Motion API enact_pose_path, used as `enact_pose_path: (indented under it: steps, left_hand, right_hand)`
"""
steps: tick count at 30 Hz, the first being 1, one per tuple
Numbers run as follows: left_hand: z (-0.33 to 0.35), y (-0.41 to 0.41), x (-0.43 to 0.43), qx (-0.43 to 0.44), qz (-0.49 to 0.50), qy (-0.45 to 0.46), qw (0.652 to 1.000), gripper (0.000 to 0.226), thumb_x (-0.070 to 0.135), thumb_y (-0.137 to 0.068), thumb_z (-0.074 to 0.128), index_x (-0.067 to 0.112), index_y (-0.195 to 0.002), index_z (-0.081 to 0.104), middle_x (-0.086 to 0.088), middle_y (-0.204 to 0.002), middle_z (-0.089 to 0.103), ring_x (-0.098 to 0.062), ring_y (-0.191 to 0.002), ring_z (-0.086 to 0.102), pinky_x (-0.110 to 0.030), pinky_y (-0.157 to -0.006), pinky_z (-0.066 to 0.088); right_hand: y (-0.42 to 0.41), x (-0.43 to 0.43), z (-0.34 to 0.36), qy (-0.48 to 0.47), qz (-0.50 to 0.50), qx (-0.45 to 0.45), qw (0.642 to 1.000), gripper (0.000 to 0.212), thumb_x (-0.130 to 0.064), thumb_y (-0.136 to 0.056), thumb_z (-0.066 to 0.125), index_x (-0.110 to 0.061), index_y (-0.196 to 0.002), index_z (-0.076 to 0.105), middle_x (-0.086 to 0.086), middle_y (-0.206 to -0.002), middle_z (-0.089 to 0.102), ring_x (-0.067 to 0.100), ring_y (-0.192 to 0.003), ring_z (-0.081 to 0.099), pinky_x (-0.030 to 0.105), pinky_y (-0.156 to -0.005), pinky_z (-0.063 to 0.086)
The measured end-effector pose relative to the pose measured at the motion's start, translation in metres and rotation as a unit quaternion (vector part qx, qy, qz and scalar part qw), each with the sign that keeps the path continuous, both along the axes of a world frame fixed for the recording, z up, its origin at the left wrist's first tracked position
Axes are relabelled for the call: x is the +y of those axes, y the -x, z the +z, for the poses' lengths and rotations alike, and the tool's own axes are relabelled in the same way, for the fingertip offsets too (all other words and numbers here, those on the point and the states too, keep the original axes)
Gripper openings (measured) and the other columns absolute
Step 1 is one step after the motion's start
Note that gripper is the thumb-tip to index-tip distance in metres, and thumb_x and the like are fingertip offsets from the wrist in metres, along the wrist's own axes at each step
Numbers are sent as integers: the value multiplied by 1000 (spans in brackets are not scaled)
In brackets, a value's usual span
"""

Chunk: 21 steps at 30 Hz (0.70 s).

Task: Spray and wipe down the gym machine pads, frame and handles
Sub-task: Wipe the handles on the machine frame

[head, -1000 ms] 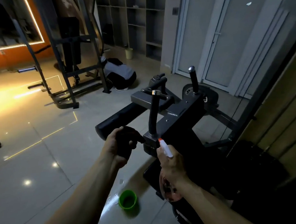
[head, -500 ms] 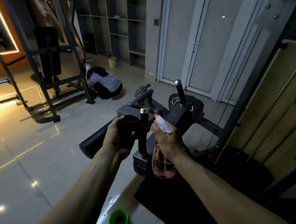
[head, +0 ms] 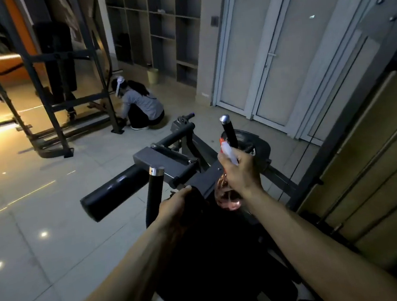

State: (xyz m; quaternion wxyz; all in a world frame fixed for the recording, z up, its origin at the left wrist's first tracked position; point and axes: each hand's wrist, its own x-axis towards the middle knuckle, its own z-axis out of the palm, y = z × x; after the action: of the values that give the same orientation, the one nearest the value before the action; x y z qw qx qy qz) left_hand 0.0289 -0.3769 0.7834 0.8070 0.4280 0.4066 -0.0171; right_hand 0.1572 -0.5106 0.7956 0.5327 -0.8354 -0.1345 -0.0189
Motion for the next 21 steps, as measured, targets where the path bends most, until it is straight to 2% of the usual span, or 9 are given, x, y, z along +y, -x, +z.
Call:
enact_pose_path:
  steps: [3,6,10,12,14,16,17,19,21]
  left_hand:
    - [-5,-11,2,26,24,-19,999,28,25,-93,74,7,-113,70,-17,-105,75,-31,-91,74,-40,-69,59]
    - [-2,-13,6,35,16,-6,999,24,24,-94,71,8,-113,69,-19,-107,73,-31,-93,72,-43,-77,59]
    - [-8,-24,10,24,9,-17,1000,30,27,-94,71,9,-118,72,-17,-108,77,-32,-102,74,-43,-83,58]
    - [-13,-29,12,27,13,-17,999,34,30,-94,70,10,-121,71,-16,-109,77,-33,-104,74,-42,-80,57]
    - [-13,-32,10,21,20,0,1000,36,31,-95,68,10,-124,70,-17,-113,76,-33,-108,72,-41,-80,56]
    - [-12,-33,4,6,21,20,1000,37,30,-96,65,9,-126,68,-18,-117,74,-32,-111,70,-42,-82,56]
    - [-12,-36,0,-3,18,26,999,35,29,-97,63,10,-126,67,-18,-118,73,-32,-110,69,-43,-84,55]
    - [-12,-40,-8,-21,15,42,999,31,27,-99,58,12,-125,66,-17,-118,71,-32,-110,66,-44,-88,53]
    - [-13,-49,-15,-24,7,50,998,35,35,-100,56,16,-128,67,-19,-122,71,-37,-117,65,-48,-96,51]
  right_hand:
    - [-27,21,-1,-14,36,-14,999,32,-47,-97,63,-16,-89,65,1,-70,57,16,-62,55,45,-58,50]
    - [-42,50,1,-15,76,-33,996,22,-38,-101,64,-21,-85,61,-9,-71,53,8,-62,51,30,-58,41]
    - [-55,79,-13,52,131,-14,990,20,-44,-97,66,-26,-90,64,-11,-74,58,9,-68,56,29,-62,42]
    - [-56,83,-19,80,145,-19,986,27,-47,-94,69,-20,-101,71,-8,-85,66,14,-79,63,37,-69,52]
    - [-55,79,-22,81,165,-2,983,40,-42,-91,74,-18,-123,68,2,-107,71,20,-97,66,43,-86,57]
    - [-49,62,-20,93,181,22,979,75,-37,-86,77,-18,-152,45,5,-136,61,20,-121,59,42,-101,51]
    - [-45,51,-19,97,167,32,981,80,-35,-86,75,-22,-156,39,2,-142,57,18,-127,56,41,-105,49]
    - [-38,21,-22,69,125,58,988,53,-33,-91,68,-26,-142,54,-7,-126,63,16,-121,60,39,-101,53]
    - [-23,-5,-28,58,109,117,985,26,-42,-99,58,-25,-116,68,-9,-103,68,21,-110,67,43,-95,55]
